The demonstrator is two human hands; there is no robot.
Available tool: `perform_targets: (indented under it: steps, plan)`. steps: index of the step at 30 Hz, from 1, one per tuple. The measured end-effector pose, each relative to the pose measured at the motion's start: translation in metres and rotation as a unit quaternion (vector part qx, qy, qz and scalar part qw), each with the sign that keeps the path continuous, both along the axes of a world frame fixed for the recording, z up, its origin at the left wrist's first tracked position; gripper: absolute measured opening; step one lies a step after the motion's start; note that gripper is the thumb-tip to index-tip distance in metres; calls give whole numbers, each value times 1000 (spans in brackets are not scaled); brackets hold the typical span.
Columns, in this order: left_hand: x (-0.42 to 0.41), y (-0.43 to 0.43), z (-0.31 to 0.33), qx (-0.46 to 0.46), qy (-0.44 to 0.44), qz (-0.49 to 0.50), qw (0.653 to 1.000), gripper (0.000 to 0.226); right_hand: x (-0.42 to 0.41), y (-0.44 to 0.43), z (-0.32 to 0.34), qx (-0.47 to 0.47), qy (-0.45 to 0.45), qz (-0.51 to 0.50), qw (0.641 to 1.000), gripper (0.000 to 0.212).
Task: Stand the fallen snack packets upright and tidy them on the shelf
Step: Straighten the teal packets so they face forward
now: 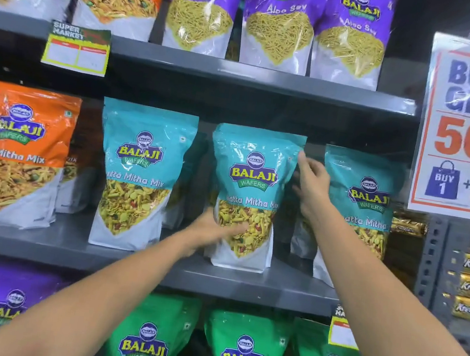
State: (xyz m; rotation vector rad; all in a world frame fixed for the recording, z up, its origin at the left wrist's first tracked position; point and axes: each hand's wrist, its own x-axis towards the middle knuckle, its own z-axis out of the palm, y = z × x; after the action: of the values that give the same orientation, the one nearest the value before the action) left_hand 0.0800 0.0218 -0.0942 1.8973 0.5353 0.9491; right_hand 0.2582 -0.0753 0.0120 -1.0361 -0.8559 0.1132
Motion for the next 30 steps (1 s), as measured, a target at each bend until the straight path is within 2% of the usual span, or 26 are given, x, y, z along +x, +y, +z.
perform_targets:
  steps: [1,3,5,8,10,12,18,20,21,24,26,27,30]
  plan:
    - [-1,2,9,-30,-44,12,999,96,-1,-6,-15,-45,-14,23,999,62]
    - [-1,4,33,-69,-136,63,986,68,-3,-13,-51,-142,-54,67,986,101]
    - [2,7,57,-65,-197,110,972,43,-6,-11,-83,-193,-73,101,973,119]
    - [10,12,84,-37,-246,149,957,33,-6,-3,-110,-192,-56,139,970,110]
    - [12,18,94,-24,-276,188,942,18,-6,-2,-111,-177,-56,151,971,104]
    - [15,22,102,-12,-294,226,929,10,-5,-1,-110,-176,-64,148,971,106]
    - [19,23,105,-37,-326,252,911,11,-6,-4,-112,-187,-71,143,969,104]
    - [15,21,99,-24,-303,225,926,17,-7,-4,-114,-183,-65,140,971,103]
    - [12,19,93,-19,-277,203,939,28,-8,-5,-115,-186,-67,135,971,100]
    - [5,4,52,-39,-136,108,984,84,-12,-6,-119,-170,-57,158,971,86]
    - [0,-3,18,-37,-45,49,997,114,-15,-4,-120,-145,5,188,971,76]
    - [-1,-3,6,-30,-27,31,999,120,-17,-4,-121,-138,23,192,971,66]
    - [-1,4,-4,-24,-33,30,999,121,-20,-2,-125,-145,-2,161,976,40]
